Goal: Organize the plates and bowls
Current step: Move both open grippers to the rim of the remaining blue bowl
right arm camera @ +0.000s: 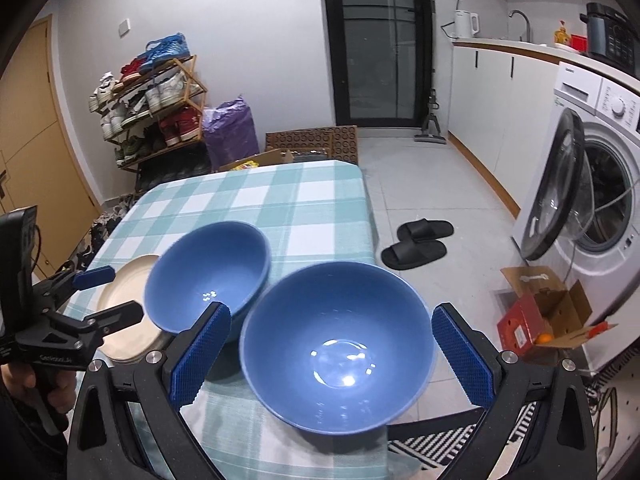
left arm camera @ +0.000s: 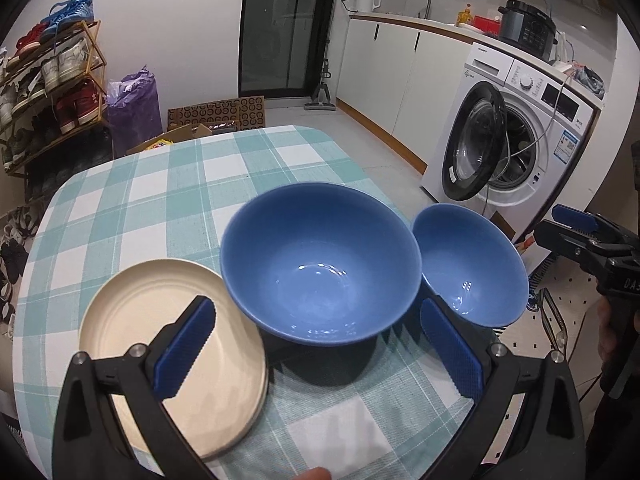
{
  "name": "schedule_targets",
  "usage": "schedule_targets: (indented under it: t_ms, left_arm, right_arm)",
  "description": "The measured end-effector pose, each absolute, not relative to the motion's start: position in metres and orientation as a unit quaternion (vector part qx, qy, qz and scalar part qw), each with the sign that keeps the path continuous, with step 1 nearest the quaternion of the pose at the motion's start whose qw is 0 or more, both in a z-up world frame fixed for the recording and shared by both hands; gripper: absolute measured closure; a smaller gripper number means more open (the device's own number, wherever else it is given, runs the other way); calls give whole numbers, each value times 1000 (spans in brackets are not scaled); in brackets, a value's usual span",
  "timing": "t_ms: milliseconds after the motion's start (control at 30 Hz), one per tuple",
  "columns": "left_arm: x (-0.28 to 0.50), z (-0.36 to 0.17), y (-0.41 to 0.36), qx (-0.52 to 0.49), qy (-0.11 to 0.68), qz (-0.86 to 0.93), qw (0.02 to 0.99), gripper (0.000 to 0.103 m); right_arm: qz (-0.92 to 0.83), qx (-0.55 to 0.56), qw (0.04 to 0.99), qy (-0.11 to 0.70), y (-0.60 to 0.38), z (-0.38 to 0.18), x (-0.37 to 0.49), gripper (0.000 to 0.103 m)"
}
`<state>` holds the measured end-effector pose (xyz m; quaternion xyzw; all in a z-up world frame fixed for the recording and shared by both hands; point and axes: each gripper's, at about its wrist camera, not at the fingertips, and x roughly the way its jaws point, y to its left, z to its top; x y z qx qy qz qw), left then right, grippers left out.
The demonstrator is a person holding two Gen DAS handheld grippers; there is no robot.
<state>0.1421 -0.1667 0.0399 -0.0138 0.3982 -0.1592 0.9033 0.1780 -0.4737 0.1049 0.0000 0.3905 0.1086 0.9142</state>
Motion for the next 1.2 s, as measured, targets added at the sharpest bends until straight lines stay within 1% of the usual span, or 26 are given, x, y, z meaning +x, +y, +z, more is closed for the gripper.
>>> schedule_targets:
  t_ms: [400,533,733,1000,1200]
  left_arm:
    - [125,18,-203,-22,412,-188,891,0]
    - [120,15,-216,-5,413,-204,888,2]
    - [116,12,-230,-12,411,-228,883,2]
    - [119,11,-242,-14,410,-218,885,2]
    - [119,5,-247,-33,427,-230,874,2]
  right_arm:
    - [58,59,909,409,-522,79,174,1]
    - [47,57,907,415,-528,73,171,1]
    - [29,44,906,420,-531,65,168,1]
    - [19,23,902,430,-533,51,165,1]
    - [14,31,901,433,-541,44,164,1]
